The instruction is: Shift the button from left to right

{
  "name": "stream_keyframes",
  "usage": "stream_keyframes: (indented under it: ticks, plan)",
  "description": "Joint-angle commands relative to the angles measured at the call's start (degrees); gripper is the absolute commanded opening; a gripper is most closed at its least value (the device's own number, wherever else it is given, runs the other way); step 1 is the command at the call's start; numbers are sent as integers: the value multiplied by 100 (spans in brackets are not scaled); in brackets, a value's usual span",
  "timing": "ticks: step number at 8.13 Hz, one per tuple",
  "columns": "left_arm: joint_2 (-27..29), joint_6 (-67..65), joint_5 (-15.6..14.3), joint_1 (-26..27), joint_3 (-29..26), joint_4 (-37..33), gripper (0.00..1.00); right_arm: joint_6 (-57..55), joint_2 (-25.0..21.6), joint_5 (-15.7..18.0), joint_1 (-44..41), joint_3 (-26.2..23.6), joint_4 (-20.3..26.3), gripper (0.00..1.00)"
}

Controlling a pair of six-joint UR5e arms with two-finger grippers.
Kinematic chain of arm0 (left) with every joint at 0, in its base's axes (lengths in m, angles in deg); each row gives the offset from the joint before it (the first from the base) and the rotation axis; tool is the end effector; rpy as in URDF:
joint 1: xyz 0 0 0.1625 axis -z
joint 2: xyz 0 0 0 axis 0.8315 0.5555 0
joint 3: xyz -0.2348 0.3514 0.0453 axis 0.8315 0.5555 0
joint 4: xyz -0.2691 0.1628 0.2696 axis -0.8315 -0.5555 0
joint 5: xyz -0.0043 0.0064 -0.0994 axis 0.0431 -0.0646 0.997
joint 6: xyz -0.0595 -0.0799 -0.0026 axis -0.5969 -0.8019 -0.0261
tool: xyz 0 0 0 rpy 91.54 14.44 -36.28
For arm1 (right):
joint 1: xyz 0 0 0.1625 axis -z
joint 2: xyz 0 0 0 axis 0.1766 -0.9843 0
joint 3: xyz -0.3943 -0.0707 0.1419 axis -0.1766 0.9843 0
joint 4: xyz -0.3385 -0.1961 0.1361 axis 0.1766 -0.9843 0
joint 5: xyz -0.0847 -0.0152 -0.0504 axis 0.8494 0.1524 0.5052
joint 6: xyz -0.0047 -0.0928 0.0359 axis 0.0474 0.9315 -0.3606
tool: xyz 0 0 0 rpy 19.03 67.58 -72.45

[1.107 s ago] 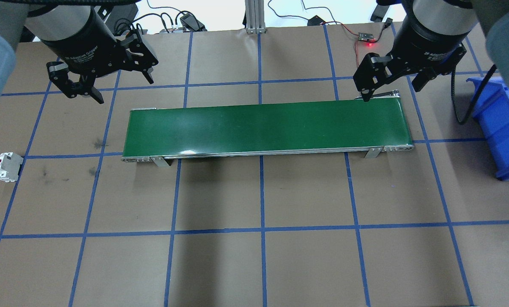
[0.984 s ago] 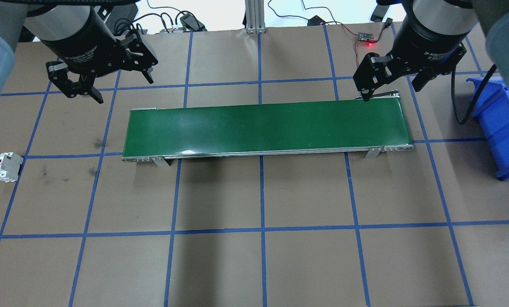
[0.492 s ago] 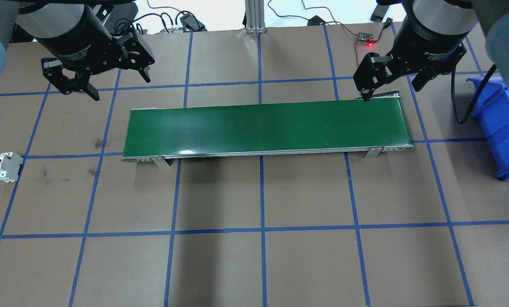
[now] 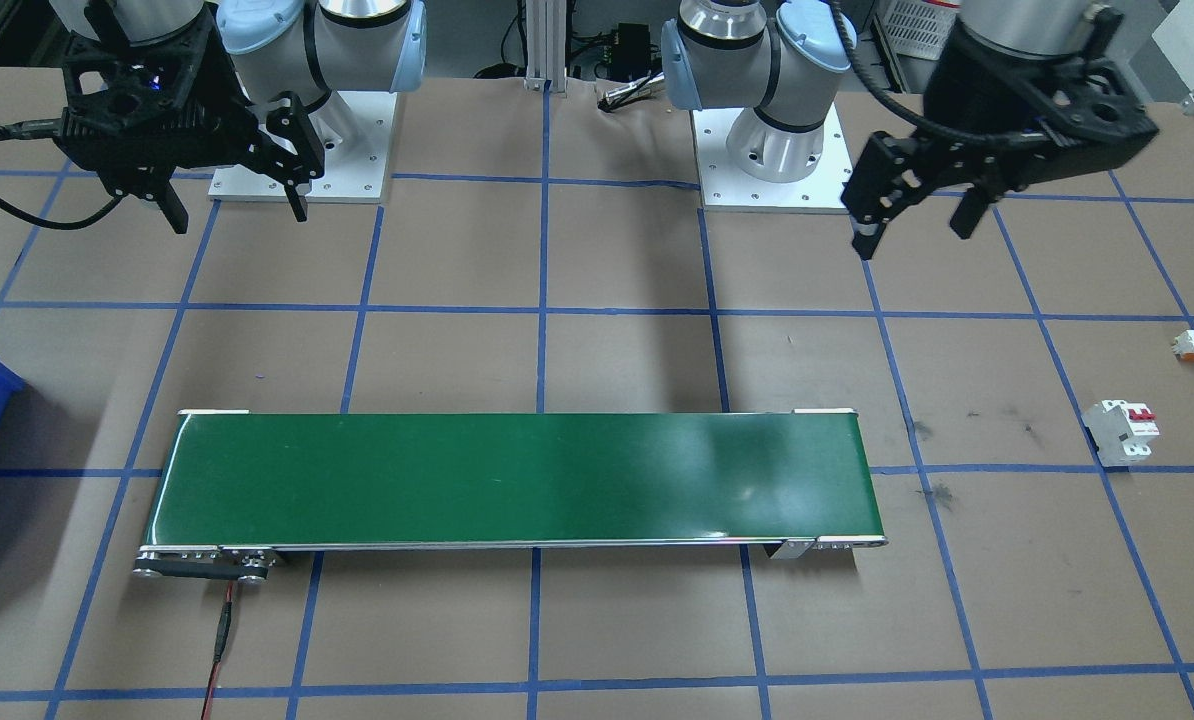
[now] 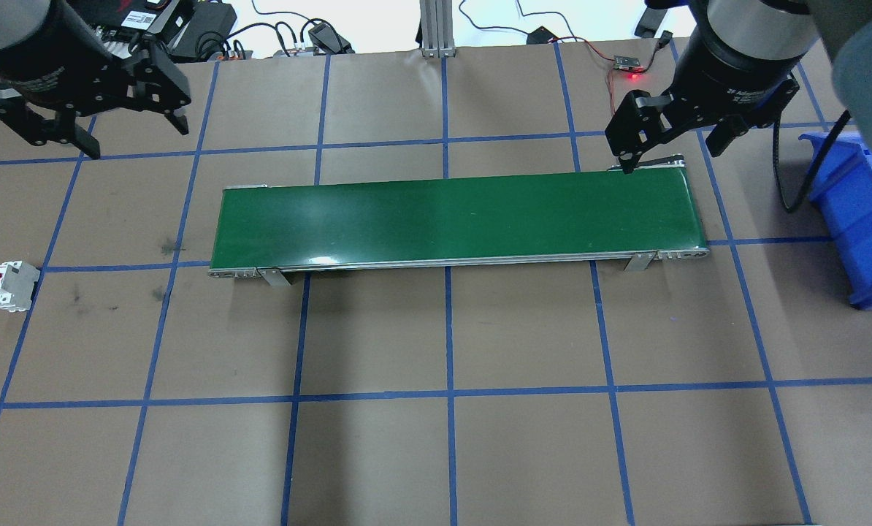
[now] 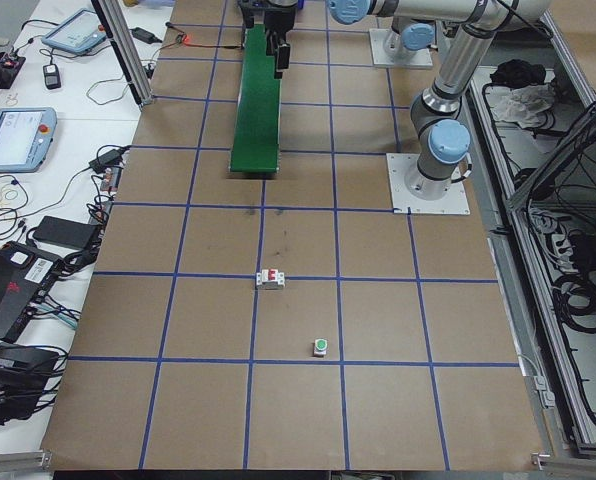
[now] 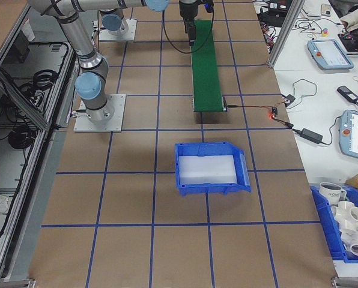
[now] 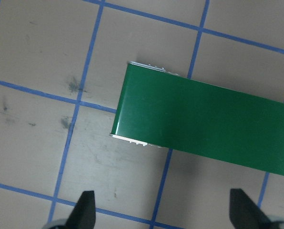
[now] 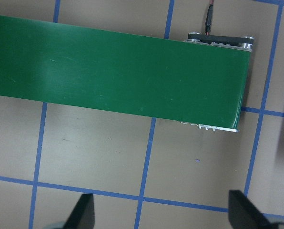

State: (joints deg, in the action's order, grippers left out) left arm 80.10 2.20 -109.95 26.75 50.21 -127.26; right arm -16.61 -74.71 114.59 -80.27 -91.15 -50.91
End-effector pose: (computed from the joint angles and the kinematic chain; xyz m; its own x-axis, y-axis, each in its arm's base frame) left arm -0.0741 -0.4870 0.5446 -0.9658 -0.2590 0.0142 -0.2585 0.9561 -0.1380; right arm 0.1370 -0.4656 0.5206 -0.9878 -0.1556 0.0088 -0.1559 0.9852 -0.0714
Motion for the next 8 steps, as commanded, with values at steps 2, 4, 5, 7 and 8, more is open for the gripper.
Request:
stream_keyframes:
  ticks: [2,4,5,7,8]
  plan:
    - [-9,2354,-31,-1378,53,-67,100,0,0,2,0,0,8,100]
    - [0,3908,4,-2441,71,-93,100,0,0,2,0,0,8,100]
    - [61,4664,4,-2960,80,-93,100,0,0,2,0,0,8,100]
    - [123,5530,-40,-3910,98,-102,100,-9,0,2,0,0,17,100]
    - [341,6342,-48,-4419,159,-6,100,0,0,2,0,0,8,100]
